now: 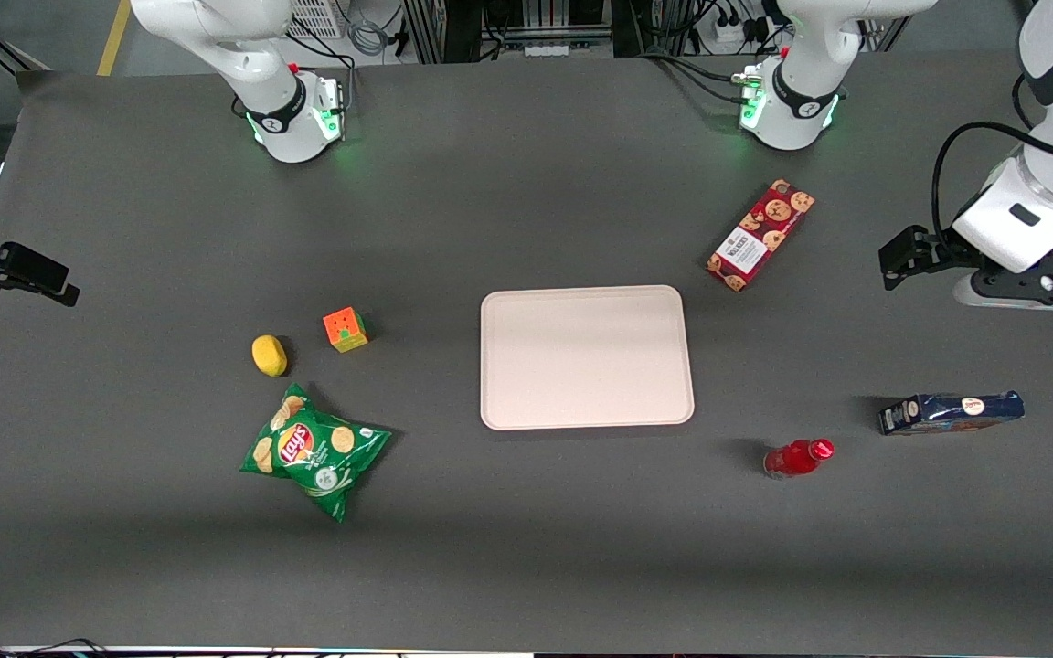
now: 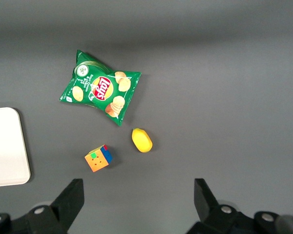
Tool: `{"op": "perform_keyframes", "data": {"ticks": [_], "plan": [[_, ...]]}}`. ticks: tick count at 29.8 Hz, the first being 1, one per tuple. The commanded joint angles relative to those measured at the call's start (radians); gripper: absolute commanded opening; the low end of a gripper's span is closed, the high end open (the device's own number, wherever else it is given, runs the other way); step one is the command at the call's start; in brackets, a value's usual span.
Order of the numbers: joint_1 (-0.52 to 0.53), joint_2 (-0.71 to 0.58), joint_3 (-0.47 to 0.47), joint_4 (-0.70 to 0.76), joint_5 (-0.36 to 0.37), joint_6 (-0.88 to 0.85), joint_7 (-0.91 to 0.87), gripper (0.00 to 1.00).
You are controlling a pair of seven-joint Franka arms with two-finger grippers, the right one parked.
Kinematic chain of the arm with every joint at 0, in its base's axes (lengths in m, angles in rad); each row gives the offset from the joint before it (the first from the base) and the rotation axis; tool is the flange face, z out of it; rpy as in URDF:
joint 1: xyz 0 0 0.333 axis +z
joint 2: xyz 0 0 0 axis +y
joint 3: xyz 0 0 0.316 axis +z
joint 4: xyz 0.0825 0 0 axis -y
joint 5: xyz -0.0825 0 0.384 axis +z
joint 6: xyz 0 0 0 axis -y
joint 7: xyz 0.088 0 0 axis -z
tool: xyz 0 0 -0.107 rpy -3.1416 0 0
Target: Place cookie box on tray
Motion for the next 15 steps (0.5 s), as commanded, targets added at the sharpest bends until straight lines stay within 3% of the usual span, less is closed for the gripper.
{"op": "perform_keyframes", "data": {"ticks": [1, 15], "plan": [[-0.005, -0.02, 0.006, -0.002, 0.002, -0.024, 0.172, 1.0], [0.003, -0.004, 0.014, 0.023, 0.117, -0.001, 0.969, 1.0]]}}
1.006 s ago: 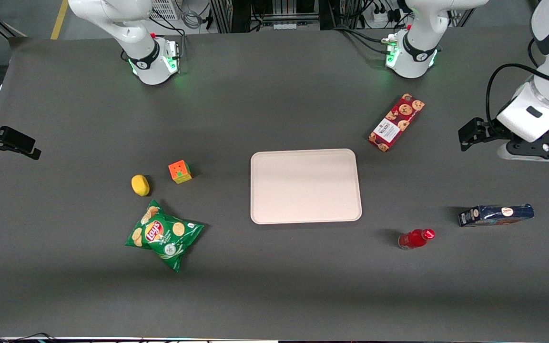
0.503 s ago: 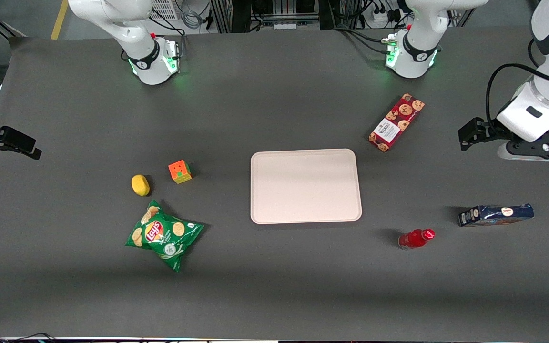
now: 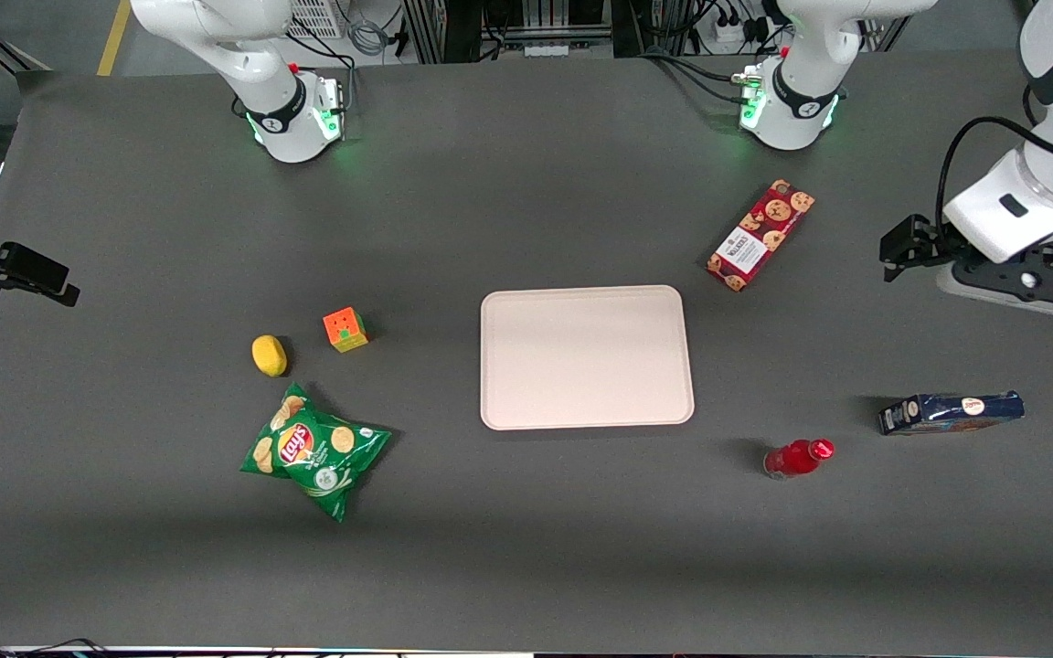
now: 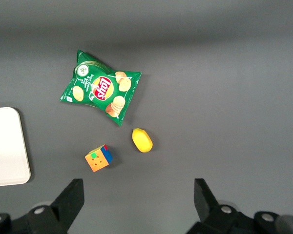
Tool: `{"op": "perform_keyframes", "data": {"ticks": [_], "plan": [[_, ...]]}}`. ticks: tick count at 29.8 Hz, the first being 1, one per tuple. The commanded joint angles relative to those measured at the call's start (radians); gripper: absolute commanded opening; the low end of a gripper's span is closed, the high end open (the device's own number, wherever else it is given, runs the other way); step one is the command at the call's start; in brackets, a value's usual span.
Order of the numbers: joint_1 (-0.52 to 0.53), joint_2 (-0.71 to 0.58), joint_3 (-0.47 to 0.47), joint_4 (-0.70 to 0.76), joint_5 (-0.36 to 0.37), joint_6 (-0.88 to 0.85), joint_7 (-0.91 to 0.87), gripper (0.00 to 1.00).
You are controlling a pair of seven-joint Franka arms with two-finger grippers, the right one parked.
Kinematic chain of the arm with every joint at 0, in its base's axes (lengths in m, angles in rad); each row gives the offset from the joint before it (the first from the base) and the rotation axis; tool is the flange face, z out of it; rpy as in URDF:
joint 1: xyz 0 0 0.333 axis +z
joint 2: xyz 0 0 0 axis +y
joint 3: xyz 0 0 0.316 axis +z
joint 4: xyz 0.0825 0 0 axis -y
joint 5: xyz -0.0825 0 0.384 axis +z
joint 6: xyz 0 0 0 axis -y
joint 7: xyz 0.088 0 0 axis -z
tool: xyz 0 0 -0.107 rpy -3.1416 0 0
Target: Place cookie box on tray
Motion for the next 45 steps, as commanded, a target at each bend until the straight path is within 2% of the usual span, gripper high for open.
{"op": "perform_keyframes", "data": {"ticks": [1, 6, 10, 18, 24, 29, 38, 45], "plan": [[0.008, -0.001, 0.008, 0.015, 0.032, 0.03, 0.338, 1.0], [0.016, 0.019, 0.05, 0.015, 0.017, 0.095, 0.639, 1.0], [0.016, 0.042, 0.074, 0.015, -0.014, 0.102, 0.749, 1.0], [0.036, 0.089, 0.088, 0.012, -0.017, 0.096, 0.818, 1.0], [0.043, 0.135, 0.157, 0.007, -0.069, 0.09, 0.903, 1.0], [0.042, 0.18, 0.193, 0.007, -0.074, 0.109, 0.937, 1.0], [0.042, 0.29, 0.242, -0.006, -0.065, 0.223, 0.937, 1.0], [0.042, 0.307, 0.246, -0.098, -0.059, 0.427, 0.943, 1.0]]}}
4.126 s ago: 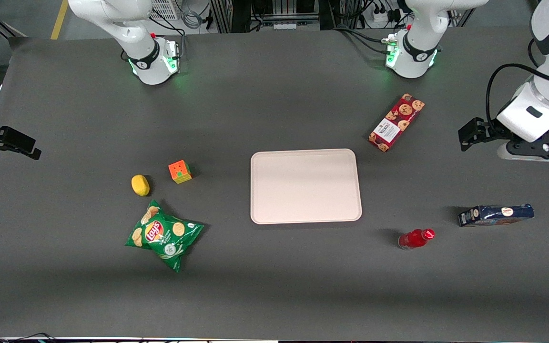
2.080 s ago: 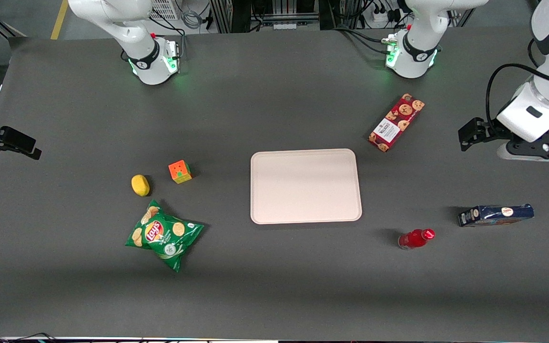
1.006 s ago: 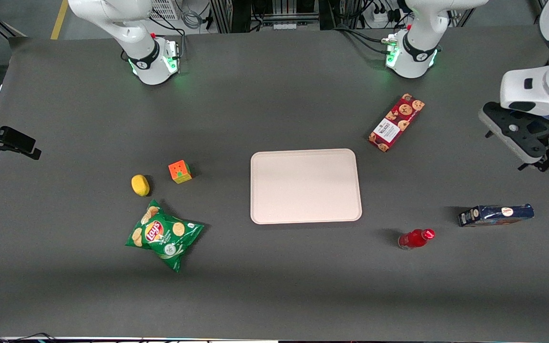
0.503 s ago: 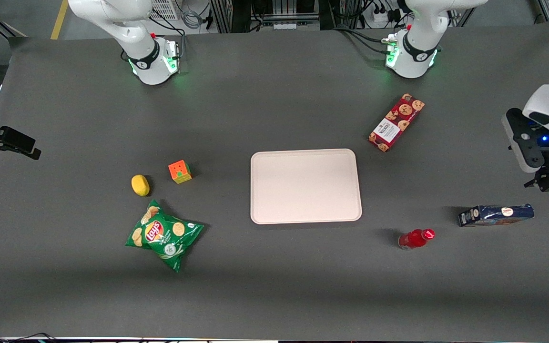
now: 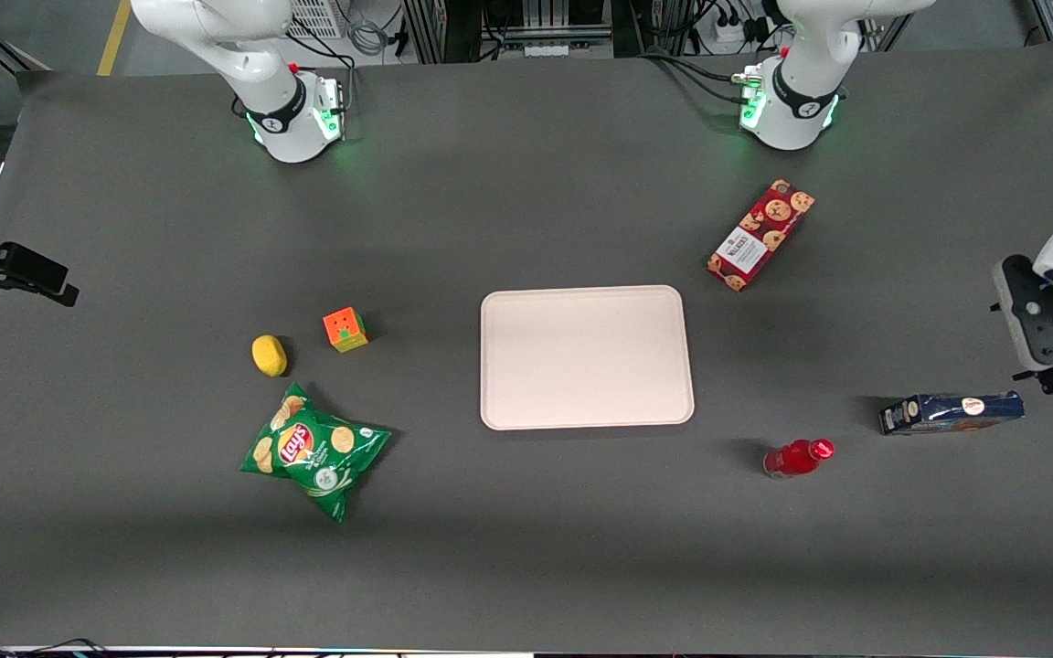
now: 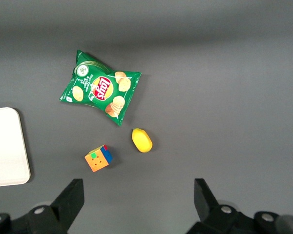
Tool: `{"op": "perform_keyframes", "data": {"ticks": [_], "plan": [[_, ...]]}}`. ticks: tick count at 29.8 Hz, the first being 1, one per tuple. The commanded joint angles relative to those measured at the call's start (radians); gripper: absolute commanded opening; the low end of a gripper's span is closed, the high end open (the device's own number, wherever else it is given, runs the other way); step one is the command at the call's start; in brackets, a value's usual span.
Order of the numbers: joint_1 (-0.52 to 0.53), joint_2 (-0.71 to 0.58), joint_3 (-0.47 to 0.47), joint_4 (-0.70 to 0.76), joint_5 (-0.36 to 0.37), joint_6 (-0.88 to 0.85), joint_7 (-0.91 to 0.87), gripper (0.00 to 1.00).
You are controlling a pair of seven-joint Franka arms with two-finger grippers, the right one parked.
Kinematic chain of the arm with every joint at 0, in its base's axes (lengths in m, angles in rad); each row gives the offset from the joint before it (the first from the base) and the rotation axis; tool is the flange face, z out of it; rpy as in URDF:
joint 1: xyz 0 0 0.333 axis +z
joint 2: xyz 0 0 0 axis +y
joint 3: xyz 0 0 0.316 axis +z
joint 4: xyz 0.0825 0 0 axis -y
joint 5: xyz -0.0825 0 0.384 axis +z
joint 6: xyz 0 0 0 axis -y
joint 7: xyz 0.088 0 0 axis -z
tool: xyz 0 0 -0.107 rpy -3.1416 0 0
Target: Place cookie box on tray
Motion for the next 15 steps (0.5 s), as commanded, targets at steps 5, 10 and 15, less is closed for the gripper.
{"op": "perform_keyframes", "data": {"ticks": [5, 10, 15], "plan": [[-0.008, 0.037, 0.034, -0.068, -0.016, 0.182, 0.1, 1.0], [-0.008, 0.073, 0.046, -0.067, -0.032, 0.23, 0.145, 1.0], [-0.008, 0.096, 0.047, -0.067, -0.059, 0.245, 0.2, 1.0]]}}
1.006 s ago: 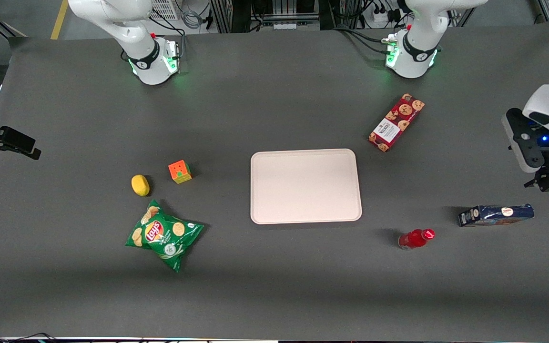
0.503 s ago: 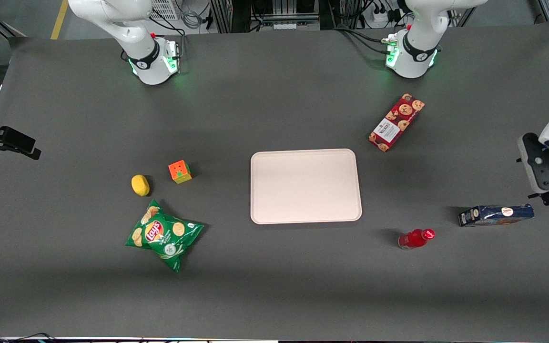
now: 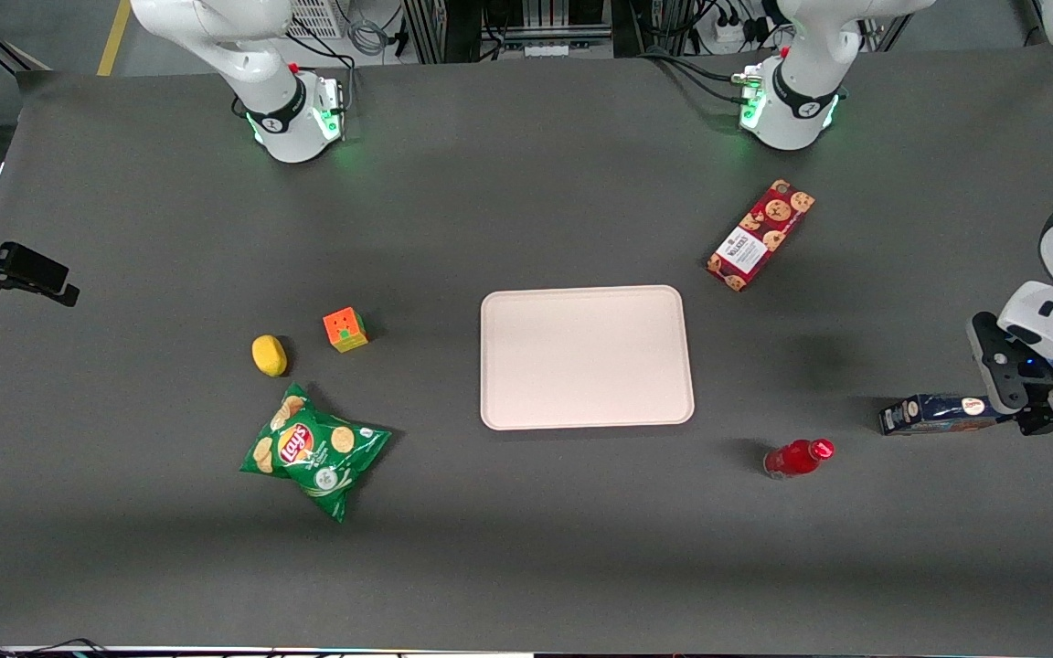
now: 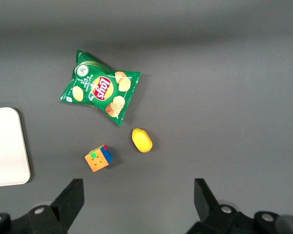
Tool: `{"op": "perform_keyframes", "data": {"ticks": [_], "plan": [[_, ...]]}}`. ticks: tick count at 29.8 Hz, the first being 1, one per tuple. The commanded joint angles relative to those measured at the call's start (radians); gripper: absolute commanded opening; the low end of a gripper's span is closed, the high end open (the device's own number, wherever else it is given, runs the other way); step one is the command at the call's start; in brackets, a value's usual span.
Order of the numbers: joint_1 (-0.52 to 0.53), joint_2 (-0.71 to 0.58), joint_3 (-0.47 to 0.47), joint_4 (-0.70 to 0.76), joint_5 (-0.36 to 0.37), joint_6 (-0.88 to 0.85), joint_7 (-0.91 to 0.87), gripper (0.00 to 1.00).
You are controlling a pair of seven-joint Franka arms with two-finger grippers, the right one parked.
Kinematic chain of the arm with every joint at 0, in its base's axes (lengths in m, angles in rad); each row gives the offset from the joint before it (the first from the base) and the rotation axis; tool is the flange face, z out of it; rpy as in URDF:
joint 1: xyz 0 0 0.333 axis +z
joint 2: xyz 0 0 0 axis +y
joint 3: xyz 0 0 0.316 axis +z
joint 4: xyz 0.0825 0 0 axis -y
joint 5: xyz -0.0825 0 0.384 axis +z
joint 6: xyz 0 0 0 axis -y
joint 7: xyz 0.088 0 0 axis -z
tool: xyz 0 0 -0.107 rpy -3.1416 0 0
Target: Place cookie box on tray
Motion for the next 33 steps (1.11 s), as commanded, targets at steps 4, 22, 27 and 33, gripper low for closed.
{"op": "perform_keyframes", "data": {"ticks": [4, 22, 27, 33], "plan": [[-0.005, 0.036, 0.024, -0.005, -0.073, 0.032, 0.122, 1.0], [0.004, 0.104, 0.047, 0.002, -0.139, 0.078, 0.145, 1.0], [0.004, 0.128, 0.058, 0.002, -0.153, 0.099, 0.145, 1.0], [0.002, 0.159, 0.058, -0.002, -0.168, 0.099, 0.142, 1.0]]}}
